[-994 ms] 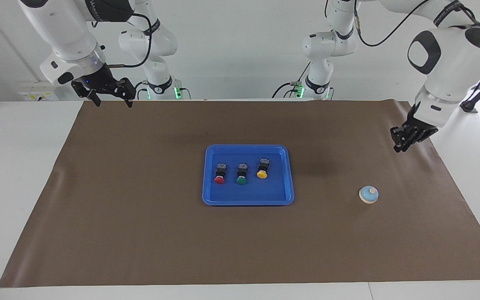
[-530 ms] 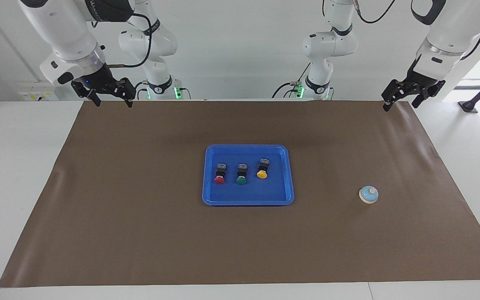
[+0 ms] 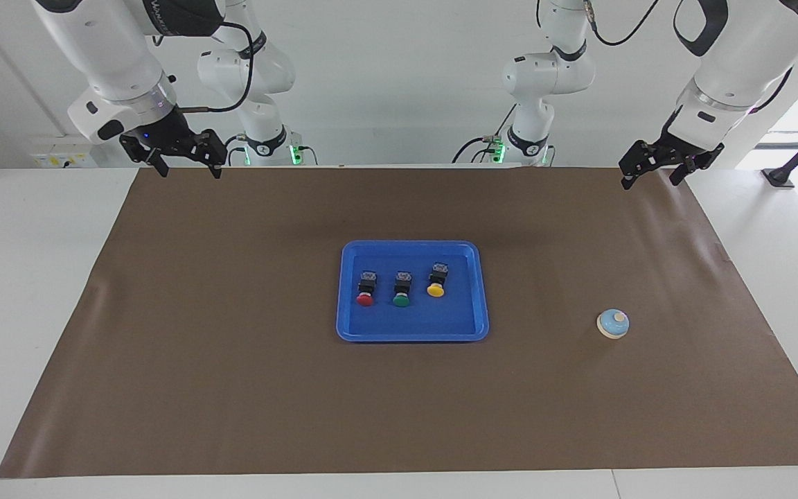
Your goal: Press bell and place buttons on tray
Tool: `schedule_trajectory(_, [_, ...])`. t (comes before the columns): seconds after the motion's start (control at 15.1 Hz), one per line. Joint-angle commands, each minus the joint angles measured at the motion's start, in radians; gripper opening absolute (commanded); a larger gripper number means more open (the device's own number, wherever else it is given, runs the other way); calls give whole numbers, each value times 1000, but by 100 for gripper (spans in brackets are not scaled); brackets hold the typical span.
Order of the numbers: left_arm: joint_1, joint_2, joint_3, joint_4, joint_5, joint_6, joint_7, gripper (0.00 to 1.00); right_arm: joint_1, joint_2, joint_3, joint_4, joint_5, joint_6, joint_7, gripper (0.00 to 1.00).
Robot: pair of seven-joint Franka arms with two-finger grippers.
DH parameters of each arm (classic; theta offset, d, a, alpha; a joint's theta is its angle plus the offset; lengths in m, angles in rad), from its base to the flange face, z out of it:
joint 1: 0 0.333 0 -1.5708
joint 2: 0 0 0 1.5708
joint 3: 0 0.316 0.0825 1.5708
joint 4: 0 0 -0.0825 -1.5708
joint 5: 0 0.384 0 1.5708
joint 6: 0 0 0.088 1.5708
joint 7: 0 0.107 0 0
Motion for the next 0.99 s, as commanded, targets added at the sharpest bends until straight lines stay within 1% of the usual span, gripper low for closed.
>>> schedule_trajectory(0.0, [-11,5,9,18,-10,-35,11,100,-8,-16,7,-19,-5,7,-24,100])
schedule_trajectory(0.2, [-9,2,9,14,-19,-32,37,100,-8,-16,7,-20,-5,7,-24,100])
schedule_trajectory(0.46, [-1,2,9,16,-69,-30,72,100,-8,-16,7,-20,-5,7,-24,100])
schedule_trajectory(0.93, [-9,2,13,16,-60,-30,72,100,-9,-16,7,-20,-5,7,-24,100])
